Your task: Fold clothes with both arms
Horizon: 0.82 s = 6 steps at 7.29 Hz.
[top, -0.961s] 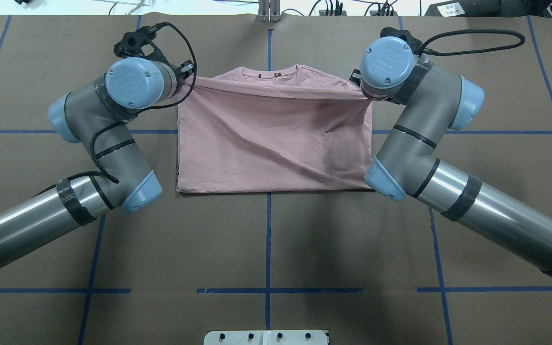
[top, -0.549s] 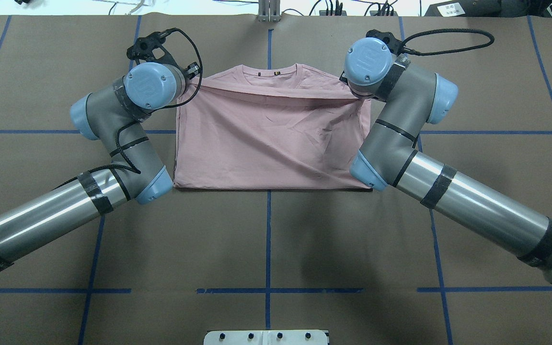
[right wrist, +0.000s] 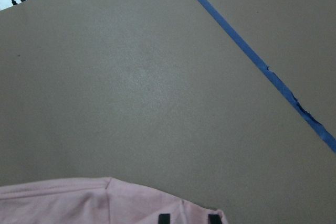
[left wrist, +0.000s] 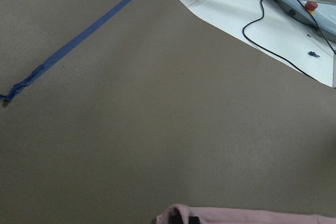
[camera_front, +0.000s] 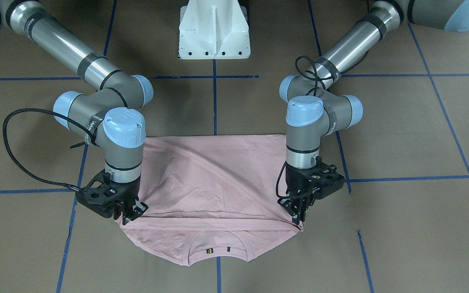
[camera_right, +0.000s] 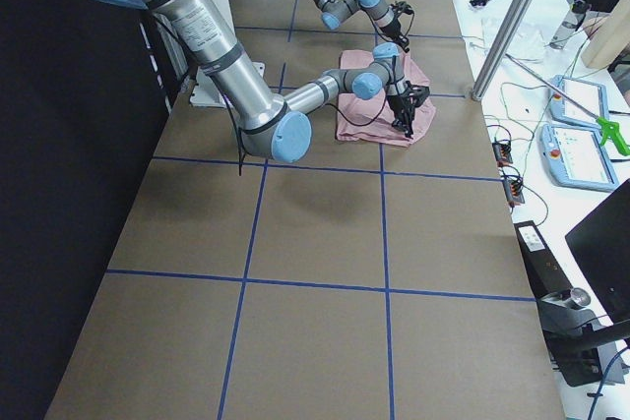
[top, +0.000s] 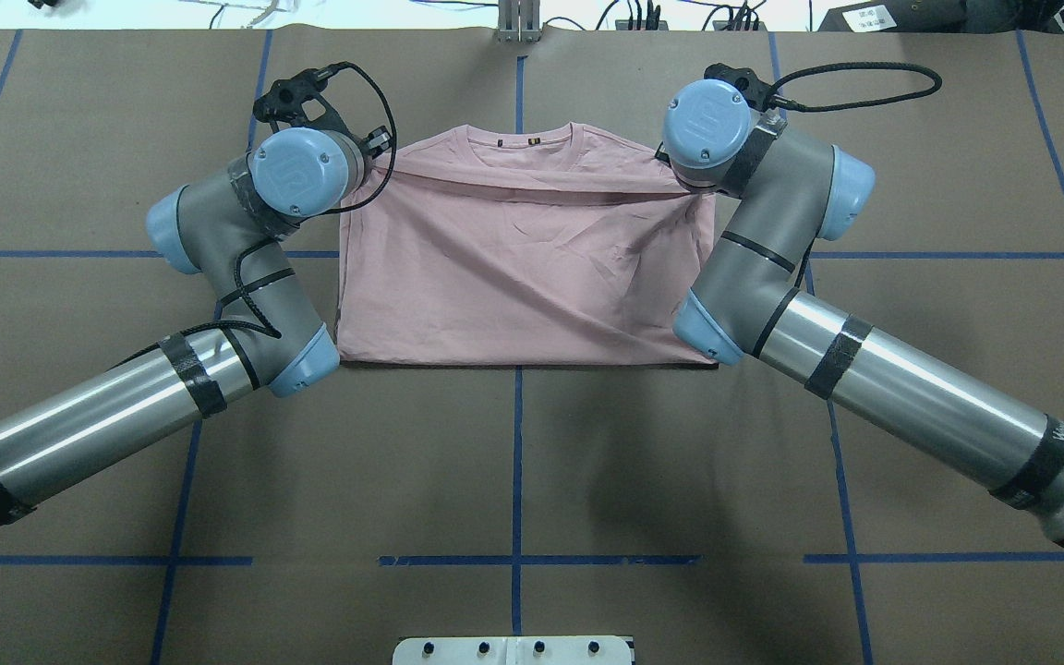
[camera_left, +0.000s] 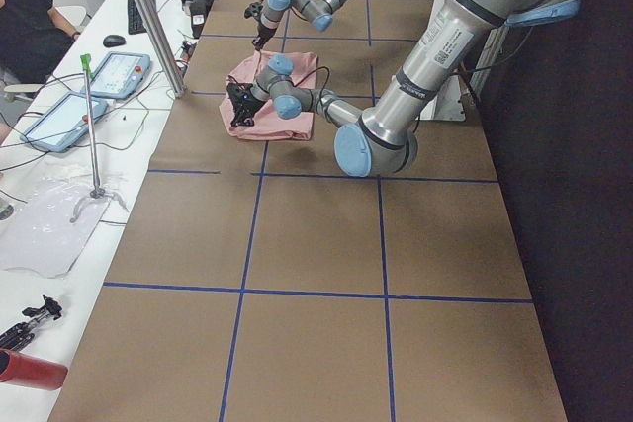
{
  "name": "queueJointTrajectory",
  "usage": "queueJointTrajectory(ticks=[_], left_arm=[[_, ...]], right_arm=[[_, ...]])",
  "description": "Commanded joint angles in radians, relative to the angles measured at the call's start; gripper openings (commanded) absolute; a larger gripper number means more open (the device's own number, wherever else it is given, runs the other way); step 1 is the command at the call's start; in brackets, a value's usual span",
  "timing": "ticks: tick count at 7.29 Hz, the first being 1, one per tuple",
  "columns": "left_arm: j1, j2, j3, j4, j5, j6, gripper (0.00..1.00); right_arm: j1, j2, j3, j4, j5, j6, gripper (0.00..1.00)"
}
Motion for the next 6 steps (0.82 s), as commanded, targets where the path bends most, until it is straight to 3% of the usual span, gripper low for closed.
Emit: queueJointTrajectory(ticks=[1,3,4,6], left_arm=[[-0.006,0.005,-0.009,-0.078,-0.008,0.002,0.55],[-0.007,0.092,-0.157,-0.075,-0.01,0.001,0.55],[-0.007,0.109,-0.176,-0.076,-0.01,0.001,0.55],[-0.006,0.109,-0.176,-0.076,-0.009,-0.001,0.55]], right_arm=[[0.005,-0.021,0.053,0.041,0.049,0.004,0.82],[-0.046,-0.246,0.37,0.037,0.102,0.053,0.85],[-0.089,-0.318,0.453,0.038,0.097,0.121,0.86],[-0.162,-0.37,0.513,0.041,0.082,0.199,0.9]])
